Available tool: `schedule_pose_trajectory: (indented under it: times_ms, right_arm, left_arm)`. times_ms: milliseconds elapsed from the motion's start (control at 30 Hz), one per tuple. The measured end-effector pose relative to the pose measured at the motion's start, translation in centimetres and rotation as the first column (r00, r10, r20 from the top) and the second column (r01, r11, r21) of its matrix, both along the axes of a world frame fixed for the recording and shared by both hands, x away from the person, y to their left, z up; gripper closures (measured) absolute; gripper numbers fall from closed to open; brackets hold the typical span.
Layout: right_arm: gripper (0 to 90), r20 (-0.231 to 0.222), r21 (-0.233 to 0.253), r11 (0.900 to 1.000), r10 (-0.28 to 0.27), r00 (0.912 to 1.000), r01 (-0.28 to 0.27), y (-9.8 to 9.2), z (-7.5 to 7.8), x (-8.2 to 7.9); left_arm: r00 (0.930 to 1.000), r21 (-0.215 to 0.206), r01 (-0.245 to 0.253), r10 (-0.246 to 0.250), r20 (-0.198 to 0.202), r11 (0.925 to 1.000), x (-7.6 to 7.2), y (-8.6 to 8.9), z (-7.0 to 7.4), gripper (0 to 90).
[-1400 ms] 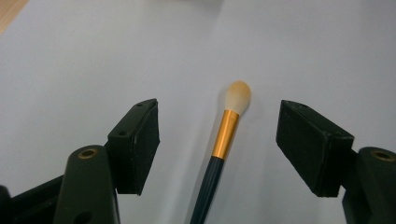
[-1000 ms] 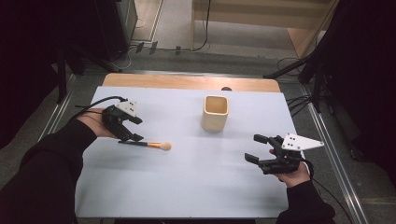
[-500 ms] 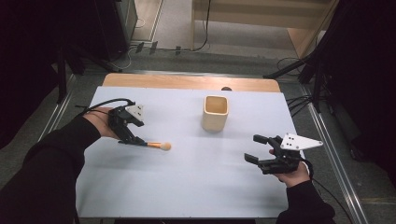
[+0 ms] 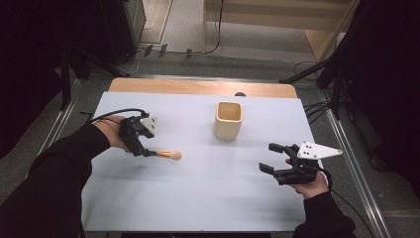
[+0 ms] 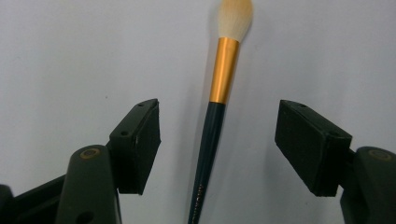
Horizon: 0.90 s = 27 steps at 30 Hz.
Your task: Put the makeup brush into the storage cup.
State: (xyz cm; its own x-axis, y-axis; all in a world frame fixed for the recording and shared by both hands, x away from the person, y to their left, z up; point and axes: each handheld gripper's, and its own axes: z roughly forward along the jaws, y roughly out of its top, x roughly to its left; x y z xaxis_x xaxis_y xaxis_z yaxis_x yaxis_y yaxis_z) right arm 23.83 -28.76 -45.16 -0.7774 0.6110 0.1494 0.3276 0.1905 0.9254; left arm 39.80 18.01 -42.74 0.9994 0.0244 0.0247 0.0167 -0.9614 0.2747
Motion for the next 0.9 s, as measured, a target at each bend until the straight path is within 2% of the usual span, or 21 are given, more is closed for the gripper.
schedule_pose_trajectory:
  times_ms: [100,400,500,667,900]
  right_arm:
    - [21.1,-0.001,0.001,1.000,-0.002,1.0000,0.002,0.0,0.0,0.0]
    - [21.1,-0.002,0.000,1.000,-0.001,1.0000,0.001,0.0,0.0,0.0]
    - [21.1,-0.004,0.000,1.000,-0.002,1.0000,0.002,-0.1,0.0,0.0]
    - [21.1,-0.004,-0.002,1.000,-0.002,1.0000,0.002,0.0,0.0,0.0]
    - [21.1,-0.003,-0.003,1.000,-0.002,1.0000,0.002,-0.1,0.0,0.0]
  left_arm:
    - [0.9999,0.005,0.005,-0.005,-0.017,1.0000,0.0,-0.2,-0.3,32.3]
    - [0.9994,0.022,0.016,-0.015,-0.031,0.9996,0.2,-1.1,-1.1,32.3]
    - [0.9990,0.013,0.015,-0.015,-0.043,0.9998,0.3,-1.3,-1.5,32.2]
    - [0.9985,0.045,0.020,-0.018,-0.051,0.9988,0.3,-1.8,-2.1,31.3]
    - [0.9991,0.069,0.019,-0.016,-0.040,0.9974,0.3,-2.4,-2.5,26.1]
